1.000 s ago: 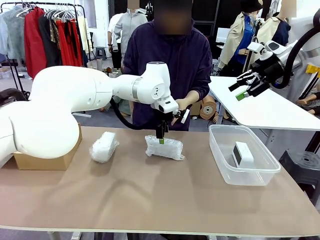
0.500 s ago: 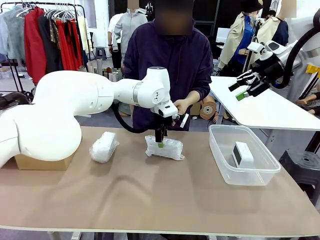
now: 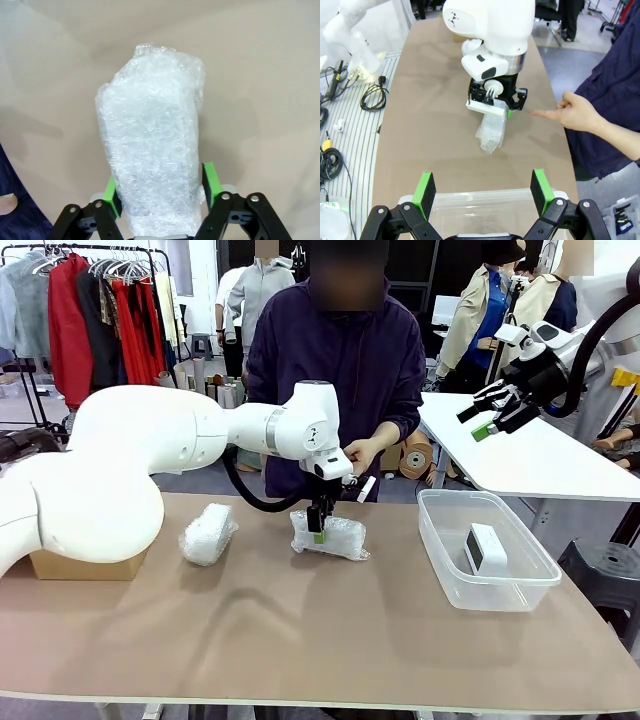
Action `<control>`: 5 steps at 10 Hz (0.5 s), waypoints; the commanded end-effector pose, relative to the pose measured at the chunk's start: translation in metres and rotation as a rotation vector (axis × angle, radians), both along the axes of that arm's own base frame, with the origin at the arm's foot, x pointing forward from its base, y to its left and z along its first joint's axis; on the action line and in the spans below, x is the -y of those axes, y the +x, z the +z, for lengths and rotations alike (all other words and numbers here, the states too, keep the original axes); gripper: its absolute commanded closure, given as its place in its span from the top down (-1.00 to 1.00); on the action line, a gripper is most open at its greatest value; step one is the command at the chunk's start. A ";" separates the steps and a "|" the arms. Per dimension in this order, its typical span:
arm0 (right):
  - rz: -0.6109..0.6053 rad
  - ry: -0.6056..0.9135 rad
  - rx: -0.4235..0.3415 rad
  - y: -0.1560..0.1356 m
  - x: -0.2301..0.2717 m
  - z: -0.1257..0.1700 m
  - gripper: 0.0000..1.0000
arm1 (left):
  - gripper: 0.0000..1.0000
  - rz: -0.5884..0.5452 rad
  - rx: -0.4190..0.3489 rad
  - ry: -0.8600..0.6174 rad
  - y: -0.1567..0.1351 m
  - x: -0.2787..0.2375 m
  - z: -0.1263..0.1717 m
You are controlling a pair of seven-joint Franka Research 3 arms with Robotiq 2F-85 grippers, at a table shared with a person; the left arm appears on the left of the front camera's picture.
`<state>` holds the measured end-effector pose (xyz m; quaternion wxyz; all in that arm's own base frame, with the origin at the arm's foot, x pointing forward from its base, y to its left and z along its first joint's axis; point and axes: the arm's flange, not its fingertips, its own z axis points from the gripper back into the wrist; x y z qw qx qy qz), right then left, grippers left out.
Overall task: Separate and place wrapped and unwrapped clocks.
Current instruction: Pick up the Digital clock indicated by the person.
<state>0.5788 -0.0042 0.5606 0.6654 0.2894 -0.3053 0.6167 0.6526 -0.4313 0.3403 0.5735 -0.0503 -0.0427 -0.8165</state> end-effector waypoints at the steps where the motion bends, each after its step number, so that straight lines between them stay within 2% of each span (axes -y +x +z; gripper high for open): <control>1: 0.010 -0.017 0.002 -0.003 -0.001 0.002 1.00 | -0.61 -0.019 -0.042 -0.027 0.005 -0.001 0.009; 2: 0.010 -0.017 0.002 -0.003 -0.001 0.002 1.00 | -1.00 -0.008 -0.034 -0.033 0.004 -0.002 0.011; 5: 0.010 -0.017 0.002 -0.003 -0.001 0.002 1.00 | -1.00 0.001 -0.036 -0.040 -0.002 -0.012 0.028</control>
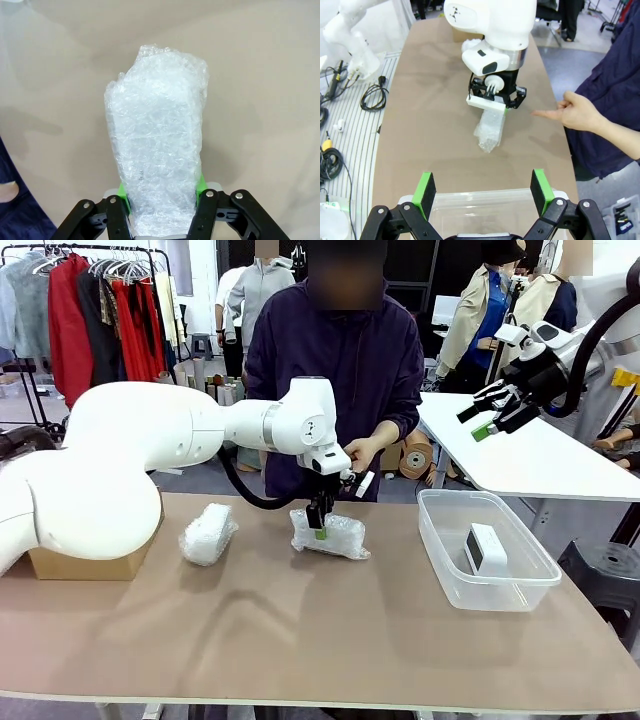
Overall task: Separate and place wrapped and unwrapped clocks.
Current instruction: Pick up the Digital clock indicated by the person.
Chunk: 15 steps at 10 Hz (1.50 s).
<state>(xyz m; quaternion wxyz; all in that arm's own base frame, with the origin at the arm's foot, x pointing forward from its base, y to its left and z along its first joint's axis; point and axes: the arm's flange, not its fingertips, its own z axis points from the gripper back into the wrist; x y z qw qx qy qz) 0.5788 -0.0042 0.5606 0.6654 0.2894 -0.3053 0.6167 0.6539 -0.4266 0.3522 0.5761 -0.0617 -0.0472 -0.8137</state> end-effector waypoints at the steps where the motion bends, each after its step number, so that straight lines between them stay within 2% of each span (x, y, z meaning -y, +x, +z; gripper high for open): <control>1: 0.010 -0.017 0.002 -0.003 -0.001 0.002 1.00 | -1.00 -0.015 -0.026 -0.012 -0.007 -0.014 0.030; 3: 0.010 -0.017 0.002 -0.003 -0.001 0.002 1.00 | -1.00 -0.037 -0.003 0.002 -0.017 -0.030 0.073; 5: 0.010 -0.017 0.002 -0.003 -0.001 0.002 1.00 | -1.00 -0.063 -0.053 -0.003 -0.026 -0.044 0.114; 6: 0.010 -0.017 0.002 -0.003 -0.001 0.002 1.00 | -1.00 -0.052 -0.048 0.011 -0.031 -0.048 0.136; 9: 0.010 -0.017 0.002 -0.003 -0.001 0.002 1.00 | -1.00 0.054 0.055 0.003 -0.045 -0.064 0.210; 11: 0.010 -0.017 0.002 -0.003 -0.001 0.002 1.00 | -1.00 0.069 0.103 -0.003 -0.049 -0.069 0.253; 12: 0.010 -0.017 0.002 -0.003 -0.001 0.002 1.00 | -1.00 0.104 0.139 0.029 -0.048 -0.070 0.269; 15: 0.010 -0.017 0.002 -0.003 -0.001 0.002 1.00 | -1.00 0.102 0.204 0.067 -0.057 -0.081 0.315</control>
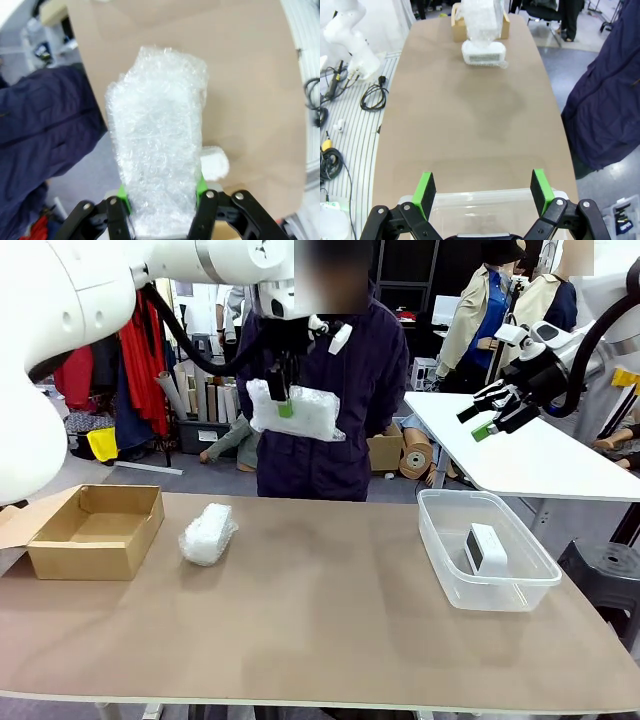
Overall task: Separate and place wrapped and unwrapped clocks.
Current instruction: Pick up the Digital clock indicated by the person, then if the picked Digital clock is wrapped, place it in the Package Box ; if not, place it in the Organizing box.
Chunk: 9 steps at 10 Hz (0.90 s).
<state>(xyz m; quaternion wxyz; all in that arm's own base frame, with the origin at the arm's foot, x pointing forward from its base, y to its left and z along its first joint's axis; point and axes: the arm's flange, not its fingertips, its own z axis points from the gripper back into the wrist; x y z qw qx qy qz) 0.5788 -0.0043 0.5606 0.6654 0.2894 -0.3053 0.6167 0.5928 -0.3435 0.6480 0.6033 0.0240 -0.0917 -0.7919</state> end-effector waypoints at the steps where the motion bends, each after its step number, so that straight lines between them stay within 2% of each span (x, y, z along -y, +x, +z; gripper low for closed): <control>1: 0.010 -0.017 0.002 -0.003 -0.001 0.002 1.00 | -1.00 0.019 0.029 0.043 0.000 0.002 0.031; 3: 0.010 -0.017 0.002 -0.003 -0.001 0.002 1.00 | -1.00 0.007 0.068 0.036 0.000 -0.002 0.044; 4: 0.010 -0.017 0.002 -0.003 -0.001 0.002 1.00 | -1.00 0.004 0.028 0.019 -0.009 -0.005 0.022; 9: 0.010 -0.017 0.002 -0.003 -0.001 0.002 1.00 | -1.00 0.004 0.028 0.019 -0.009 -0.005 0.022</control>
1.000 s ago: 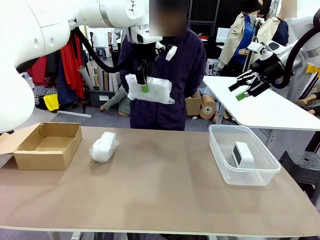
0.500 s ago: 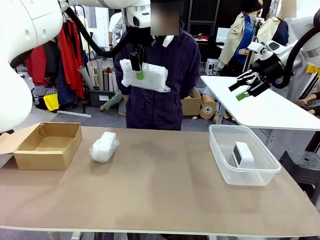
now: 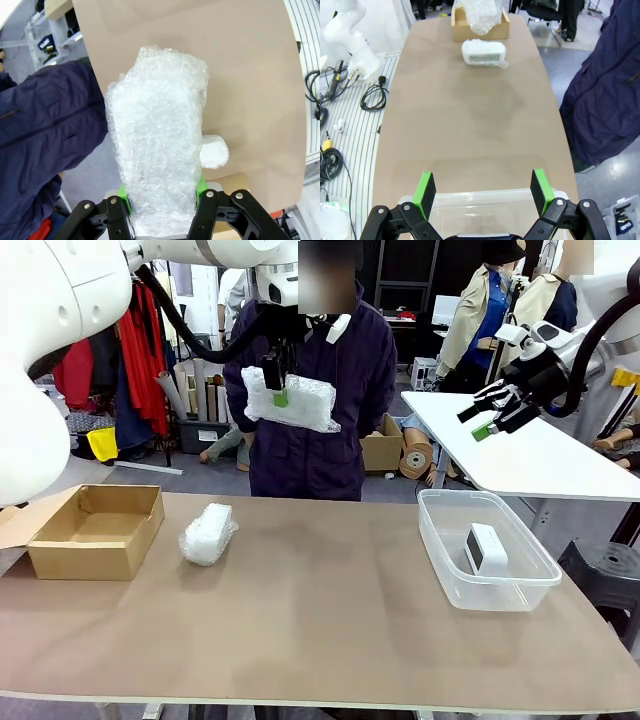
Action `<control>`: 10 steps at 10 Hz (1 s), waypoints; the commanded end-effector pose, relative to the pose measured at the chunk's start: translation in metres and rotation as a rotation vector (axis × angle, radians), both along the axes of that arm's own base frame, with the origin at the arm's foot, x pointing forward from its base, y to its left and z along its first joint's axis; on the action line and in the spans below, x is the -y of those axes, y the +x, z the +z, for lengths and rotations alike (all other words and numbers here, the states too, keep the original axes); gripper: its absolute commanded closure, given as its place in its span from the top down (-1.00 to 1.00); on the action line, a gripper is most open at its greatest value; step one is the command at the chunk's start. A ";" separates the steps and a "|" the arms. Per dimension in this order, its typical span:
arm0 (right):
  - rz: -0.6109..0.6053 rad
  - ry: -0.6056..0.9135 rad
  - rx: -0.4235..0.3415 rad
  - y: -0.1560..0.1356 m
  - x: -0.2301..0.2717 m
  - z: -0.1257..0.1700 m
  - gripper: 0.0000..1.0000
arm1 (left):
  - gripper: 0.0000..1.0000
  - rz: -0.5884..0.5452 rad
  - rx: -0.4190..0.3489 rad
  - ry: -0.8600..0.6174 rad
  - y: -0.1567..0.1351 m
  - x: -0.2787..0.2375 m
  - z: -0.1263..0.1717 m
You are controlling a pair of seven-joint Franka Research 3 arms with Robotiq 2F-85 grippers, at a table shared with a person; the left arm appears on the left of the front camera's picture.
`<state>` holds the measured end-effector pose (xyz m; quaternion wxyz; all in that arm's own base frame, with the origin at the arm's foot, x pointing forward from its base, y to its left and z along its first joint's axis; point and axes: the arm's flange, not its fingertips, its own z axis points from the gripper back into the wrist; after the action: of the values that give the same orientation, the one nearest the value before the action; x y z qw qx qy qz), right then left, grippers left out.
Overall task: Separate and place wrapped and unwrapped clocks.
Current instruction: If the picked Digital clock is wrapped, place it in the Package Box ; if not, place it in the Organizing box.
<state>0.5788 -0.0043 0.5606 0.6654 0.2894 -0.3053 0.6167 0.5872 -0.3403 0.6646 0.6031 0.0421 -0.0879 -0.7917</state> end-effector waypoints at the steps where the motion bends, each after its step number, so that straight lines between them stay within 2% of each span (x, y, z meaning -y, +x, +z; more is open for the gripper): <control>1: 0.010 -0.017 0.002 -0.003 -0.001 0.001 1.00 | -1.00 0.001 0.004 -0.009 -0.003 -0.001 0.005; 5: 0.010 -0.017 0.002 -0.003 -0.001 0.001 1.00 | -1.00 0.000 0.000 0.000 0.000 0.000 0.000; 7: 0.010 -0.017 0.002 -0.003 -0.001 0.001 1.00 | -1.00 0.310 -0.008 -0.022 -0.020 -0.032 -0.005; 8: 0.010 -0.017 0.002 -0.003 -0.001 0.001 1.00 | -1.00 0.476 -0.020 -0.092 -0.036 -0.046 -0.006; 10: 0.010 -0.017 0.002 -0.003 -0.001 0.001 1.00 | -1.00 0.740 0.008 -0.130 -0.052 -0.082 0.004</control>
<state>0.5788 -0.0044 0.5606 0.6654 0.2894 -0.3052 0.6167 0.5791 -0.2837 0.6882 0.8162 0.0234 -0.0969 -0.5691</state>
